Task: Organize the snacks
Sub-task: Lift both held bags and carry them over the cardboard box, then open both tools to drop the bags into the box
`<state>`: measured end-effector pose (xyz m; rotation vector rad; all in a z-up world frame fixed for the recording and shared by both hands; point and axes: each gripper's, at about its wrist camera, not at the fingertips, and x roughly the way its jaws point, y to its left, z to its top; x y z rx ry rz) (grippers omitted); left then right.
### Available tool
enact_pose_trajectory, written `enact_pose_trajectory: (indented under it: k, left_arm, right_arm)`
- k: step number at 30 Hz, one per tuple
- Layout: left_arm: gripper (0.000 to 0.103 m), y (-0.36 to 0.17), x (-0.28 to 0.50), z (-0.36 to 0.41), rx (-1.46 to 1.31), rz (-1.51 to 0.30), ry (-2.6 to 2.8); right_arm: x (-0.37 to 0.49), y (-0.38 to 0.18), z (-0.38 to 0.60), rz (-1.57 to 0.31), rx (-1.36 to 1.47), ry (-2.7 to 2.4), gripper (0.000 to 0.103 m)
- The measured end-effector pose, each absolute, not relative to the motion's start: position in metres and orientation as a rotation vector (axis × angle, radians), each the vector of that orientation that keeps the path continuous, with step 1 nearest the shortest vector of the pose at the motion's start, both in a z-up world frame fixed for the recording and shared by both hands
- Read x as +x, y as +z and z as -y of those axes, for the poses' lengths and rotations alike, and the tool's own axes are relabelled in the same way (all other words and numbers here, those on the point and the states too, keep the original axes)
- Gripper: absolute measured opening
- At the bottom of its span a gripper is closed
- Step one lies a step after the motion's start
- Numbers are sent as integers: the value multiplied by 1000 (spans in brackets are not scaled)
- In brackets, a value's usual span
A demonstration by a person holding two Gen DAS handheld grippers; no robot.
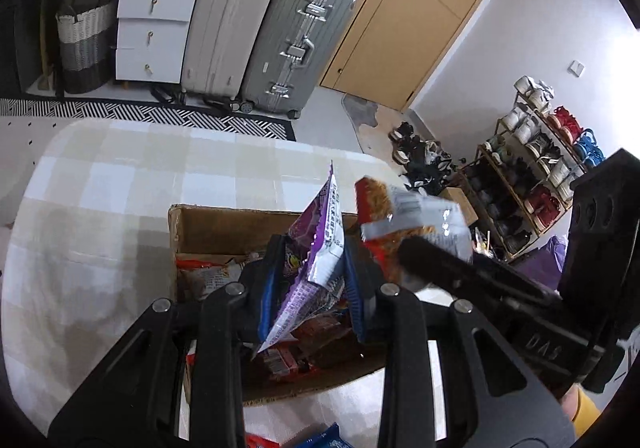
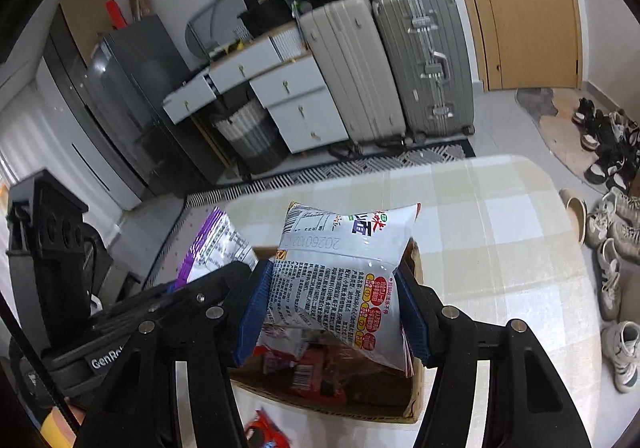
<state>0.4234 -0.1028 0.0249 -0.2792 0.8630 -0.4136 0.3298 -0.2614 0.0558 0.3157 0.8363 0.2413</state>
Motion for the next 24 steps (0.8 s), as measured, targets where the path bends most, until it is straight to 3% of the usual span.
enact_pose_trajectory:
  k: [8, 24]
  left_arm:
    - [26, 0, 442, 106, -273, -875, -398]
    - [26, 11, 427, 74, -287, -869, -361]
  right_arm:
    - [341, 35, 261, -868, 276, 226, 60]
    - [335, 32, 239, -890, 160, 229, 61]
